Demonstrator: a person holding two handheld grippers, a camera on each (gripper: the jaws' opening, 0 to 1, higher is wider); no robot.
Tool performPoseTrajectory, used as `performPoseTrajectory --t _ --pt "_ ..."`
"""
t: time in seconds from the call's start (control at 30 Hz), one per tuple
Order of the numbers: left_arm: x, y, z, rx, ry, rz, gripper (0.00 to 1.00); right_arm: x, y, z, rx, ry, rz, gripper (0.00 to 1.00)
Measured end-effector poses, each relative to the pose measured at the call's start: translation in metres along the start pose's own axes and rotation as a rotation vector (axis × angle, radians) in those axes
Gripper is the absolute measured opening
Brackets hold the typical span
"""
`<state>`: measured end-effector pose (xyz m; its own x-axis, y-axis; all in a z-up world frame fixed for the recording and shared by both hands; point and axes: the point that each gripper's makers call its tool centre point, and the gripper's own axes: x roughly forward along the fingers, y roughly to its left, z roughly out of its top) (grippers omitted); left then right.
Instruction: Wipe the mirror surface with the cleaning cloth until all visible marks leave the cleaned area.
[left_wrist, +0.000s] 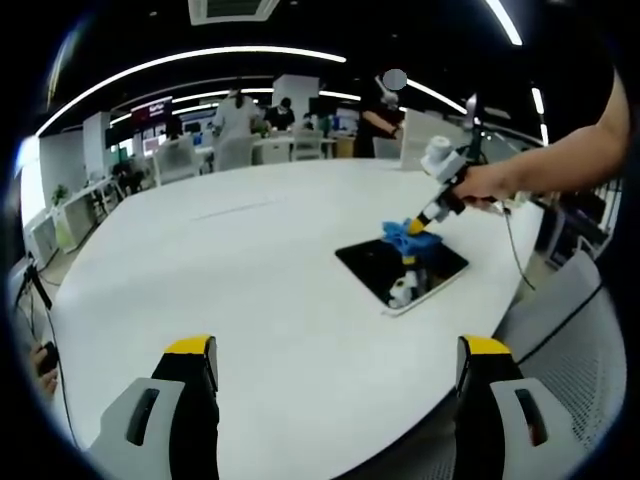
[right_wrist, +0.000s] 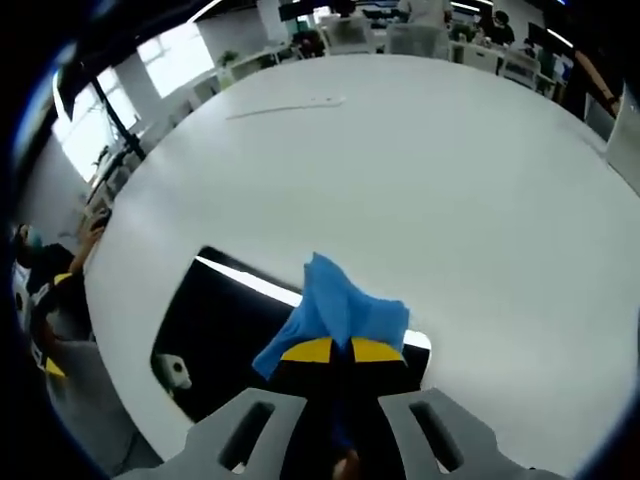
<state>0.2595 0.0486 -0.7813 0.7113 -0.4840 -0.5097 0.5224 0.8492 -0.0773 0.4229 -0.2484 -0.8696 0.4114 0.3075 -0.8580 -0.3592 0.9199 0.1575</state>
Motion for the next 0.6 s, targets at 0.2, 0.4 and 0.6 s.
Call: performPoseTrajectory --t 0.2,0.4,0.6 --pt "0.0 0.0 0.0 0.002 -0.001 -0.001 0.99 -0.004 0.004 -0.01 -0.002 -0.006 -0.009 0.0" --pt "-0.001 -0.001 0.001 0.004 -0.007 -0.003 0.99 -0.009 0.007 -0.019 0.013 -0.014 -0.012 0.0" --pt "-0.001 -0.002 0.0 0.003 -0.005 -0.007 0.99 -0.014 0.011 -0.03 0.018 -0.013 -0.018 0.0"
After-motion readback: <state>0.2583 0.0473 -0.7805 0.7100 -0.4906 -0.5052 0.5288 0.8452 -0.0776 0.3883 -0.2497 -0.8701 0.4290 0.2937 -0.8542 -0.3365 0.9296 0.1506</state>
